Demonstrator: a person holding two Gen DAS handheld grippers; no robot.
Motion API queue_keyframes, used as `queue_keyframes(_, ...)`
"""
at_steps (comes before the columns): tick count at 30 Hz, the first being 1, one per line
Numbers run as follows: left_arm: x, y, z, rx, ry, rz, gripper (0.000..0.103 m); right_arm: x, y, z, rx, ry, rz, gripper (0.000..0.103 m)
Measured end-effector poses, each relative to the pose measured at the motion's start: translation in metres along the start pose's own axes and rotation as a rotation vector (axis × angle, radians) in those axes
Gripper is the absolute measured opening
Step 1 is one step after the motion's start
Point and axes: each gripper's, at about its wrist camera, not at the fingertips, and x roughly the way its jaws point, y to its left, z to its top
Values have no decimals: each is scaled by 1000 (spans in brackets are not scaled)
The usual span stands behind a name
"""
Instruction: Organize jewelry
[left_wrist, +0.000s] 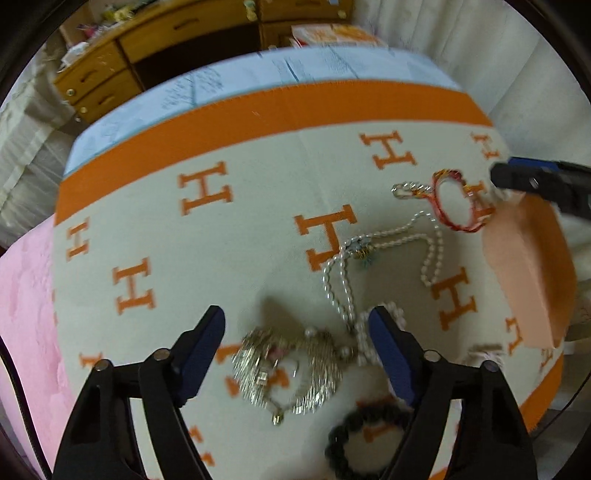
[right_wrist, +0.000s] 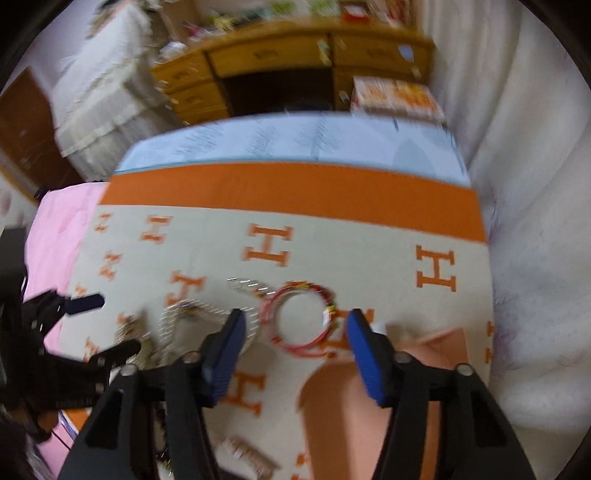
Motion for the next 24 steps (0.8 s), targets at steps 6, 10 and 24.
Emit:
queue_keyframes(6, 31, -11, 13, 48, 69, 0, 67, 38, -19, 13, 46, 81, -4, 34)
queue_keyframes(10, 37, -14, 19, 59, 83, -5, 62, 42, -17, 17, 19, 111, -20, 34)
queue_keyframes(24, 45, -17, 50, 30, 148, 0, 49, 50, 5, 8, -128, 150, -118, 21)
